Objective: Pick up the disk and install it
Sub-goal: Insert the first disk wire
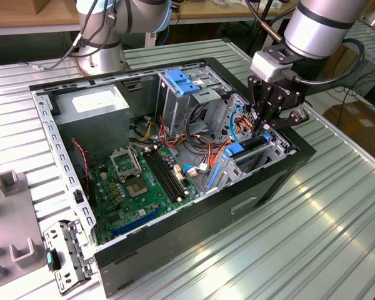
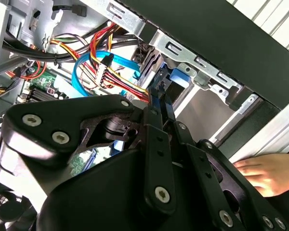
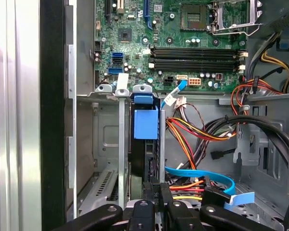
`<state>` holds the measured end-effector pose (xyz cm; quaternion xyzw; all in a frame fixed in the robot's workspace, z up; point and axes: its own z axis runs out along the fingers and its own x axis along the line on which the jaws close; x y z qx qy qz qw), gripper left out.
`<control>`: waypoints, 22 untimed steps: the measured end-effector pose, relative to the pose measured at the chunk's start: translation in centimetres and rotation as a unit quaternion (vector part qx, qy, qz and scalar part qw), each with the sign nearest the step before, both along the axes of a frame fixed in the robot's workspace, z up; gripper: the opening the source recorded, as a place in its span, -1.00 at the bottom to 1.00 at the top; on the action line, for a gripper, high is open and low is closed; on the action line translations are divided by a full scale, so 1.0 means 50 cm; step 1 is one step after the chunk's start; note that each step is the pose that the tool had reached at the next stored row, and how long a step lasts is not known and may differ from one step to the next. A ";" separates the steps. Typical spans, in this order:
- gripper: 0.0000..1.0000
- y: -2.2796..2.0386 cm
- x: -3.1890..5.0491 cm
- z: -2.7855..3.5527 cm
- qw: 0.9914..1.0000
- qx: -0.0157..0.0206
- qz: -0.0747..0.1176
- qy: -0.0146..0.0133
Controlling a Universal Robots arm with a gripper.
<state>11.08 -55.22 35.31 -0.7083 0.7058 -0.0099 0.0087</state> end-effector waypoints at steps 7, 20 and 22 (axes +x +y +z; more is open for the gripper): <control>-0.66 -0.0038 0.000 -0.013 1.000 0.000 -0.001 0.000; -0.66 -0.0038 0.001 -0.024 1.000 0.000 -0.005 0.001; -0.66 -0.0039 0.001 -0.024 1.000 0.000 -0.005 0.001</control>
